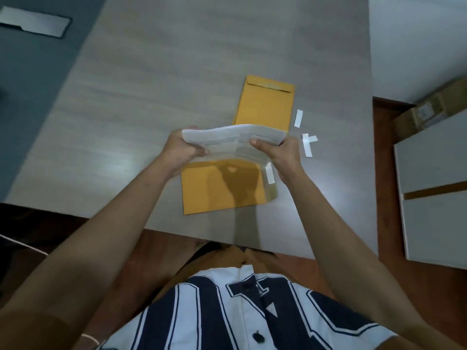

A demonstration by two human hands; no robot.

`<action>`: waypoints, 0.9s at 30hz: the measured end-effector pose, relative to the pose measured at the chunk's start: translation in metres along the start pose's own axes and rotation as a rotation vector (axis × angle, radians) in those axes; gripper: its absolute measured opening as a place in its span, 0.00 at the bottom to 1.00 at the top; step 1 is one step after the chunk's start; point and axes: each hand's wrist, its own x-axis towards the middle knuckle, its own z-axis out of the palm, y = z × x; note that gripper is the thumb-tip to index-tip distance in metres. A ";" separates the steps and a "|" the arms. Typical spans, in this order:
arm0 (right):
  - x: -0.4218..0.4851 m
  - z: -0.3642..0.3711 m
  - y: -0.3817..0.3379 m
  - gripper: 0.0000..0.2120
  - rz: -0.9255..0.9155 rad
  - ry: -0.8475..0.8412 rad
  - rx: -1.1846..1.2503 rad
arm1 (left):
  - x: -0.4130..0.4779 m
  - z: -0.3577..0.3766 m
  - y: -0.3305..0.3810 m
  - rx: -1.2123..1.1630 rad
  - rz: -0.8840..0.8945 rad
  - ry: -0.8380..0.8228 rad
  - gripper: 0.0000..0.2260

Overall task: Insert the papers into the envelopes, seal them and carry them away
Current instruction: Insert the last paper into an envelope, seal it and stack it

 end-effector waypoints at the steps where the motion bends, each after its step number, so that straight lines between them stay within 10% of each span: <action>1: 0.000 0.005 0.001 0.15 -0.008 -0.002 -0.026 | -0.003 -0.005 -0.005 -0.003 -0.004 0.024 0.18; 18: 0.008 0.015 0.035 0.18 0.089 -0.140 -0.268 | -0.009 0.007 -0.047 -0.033 -0.220 0.156 0.18; 27: 0.005 -0.078 0.020 0.18 0.130 0.057 -0.369 | 0.012 0.044 -0.024 0.642 -0.097 0.006 0.39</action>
